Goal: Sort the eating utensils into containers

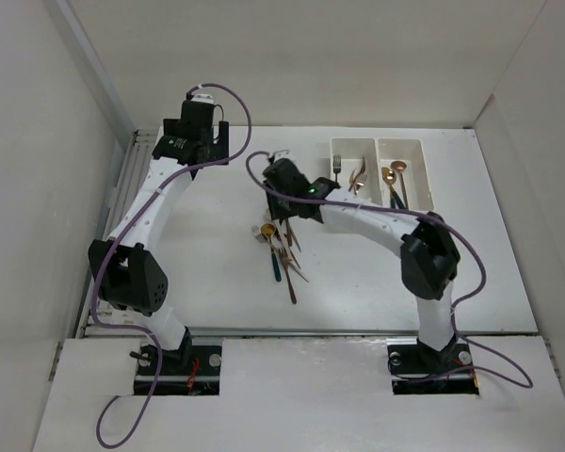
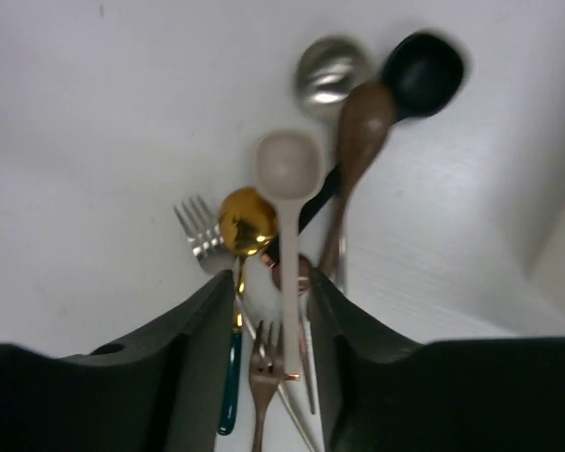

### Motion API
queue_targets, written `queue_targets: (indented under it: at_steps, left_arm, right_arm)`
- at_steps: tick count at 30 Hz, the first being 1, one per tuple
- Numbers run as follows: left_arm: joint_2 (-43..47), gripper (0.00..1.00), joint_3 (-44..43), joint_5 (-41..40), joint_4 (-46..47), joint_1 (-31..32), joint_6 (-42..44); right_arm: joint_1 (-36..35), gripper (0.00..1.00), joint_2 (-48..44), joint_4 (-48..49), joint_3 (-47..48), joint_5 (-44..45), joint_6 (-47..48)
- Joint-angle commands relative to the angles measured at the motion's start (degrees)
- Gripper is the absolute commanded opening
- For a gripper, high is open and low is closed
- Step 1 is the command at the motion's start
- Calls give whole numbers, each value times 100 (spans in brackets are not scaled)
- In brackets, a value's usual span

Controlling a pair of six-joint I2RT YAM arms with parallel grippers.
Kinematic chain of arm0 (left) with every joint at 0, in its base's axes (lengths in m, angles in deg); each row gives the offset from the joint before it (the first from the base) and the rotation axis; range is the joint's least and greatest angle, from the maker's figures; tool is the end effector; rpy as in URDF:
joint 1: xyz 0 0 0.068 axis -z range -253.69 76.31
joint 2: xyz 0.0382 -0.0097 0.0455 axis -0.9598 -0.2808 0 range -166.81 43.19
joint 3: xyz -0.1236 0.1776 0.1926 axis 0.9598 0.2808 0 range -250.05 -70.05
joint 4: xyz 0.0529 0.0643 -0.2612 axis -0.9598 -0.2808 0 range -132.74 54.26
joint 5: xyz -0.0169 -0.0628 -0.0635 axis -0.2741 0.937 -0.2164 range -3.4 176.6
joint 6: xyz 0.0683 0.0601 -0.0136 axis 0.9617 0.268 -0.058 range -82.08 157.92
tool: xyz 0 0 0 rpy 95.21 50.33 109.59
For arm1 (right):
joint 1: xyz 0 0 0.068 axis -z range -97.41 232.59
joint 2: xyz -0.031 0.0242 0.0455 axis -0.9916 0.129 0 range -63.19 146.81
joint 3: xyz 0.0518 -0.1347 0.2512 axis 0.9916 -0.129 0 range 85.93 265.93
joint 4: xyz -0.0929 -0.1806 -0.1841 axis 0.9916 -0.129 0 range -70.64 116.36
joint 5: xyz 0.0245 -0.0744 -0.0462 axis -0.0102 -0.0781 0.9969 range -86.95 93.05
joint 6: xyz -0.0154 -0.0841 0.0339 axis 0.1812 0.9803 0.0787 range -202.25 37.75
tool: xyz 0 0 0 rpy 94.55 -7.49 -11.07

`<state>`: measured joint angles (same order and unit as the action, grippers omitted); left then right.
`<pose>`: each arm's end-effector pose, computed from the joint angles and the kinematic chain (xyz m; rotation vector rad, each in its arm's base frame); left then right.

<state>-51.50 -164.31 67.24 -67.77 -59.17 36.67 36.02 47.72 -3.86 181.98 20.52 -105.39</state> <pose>0.4233 -0.0813 0.3704 0.0472 2.1074 0.1964 0.3573 0.3414 0.2598 -0.3269 2.3030 0.2559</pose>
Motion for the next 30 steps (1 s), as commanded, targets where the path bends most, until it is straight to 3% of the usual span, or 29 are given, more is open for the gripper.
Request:
queue_targets:
  at_steps: [1, 12, 16, 17, 21, 30]
  left_arm:
    - [188, 100, 13, -218, 136, 7, 47]
    - [346, 100, 171, -367, 197, 7, -6]
    - [399, 100, 171, -367, 197, 7, -6]
    - [399, 100, 223, -367, 197, 7, -6]
    - [452, 100, 224, -367, 197, 7, 47]
    - [452, 100, 224, -315, 197, 7, 47]
  right_arm:
    - [-88, 45, 597, -63, 290, -412, 2]
    - [-142, 44, 1344, 323, 406, -140, -51]
    - [-142, 34, 1564, 323, 406, -25, -51]
    - [-142, 24, 1617, 323, 406, -86, 2]
    - [-142, 3, 1688, 323, 458, -34, 2]
    - [-90, 0, 593, 209, 704, 511, 168]
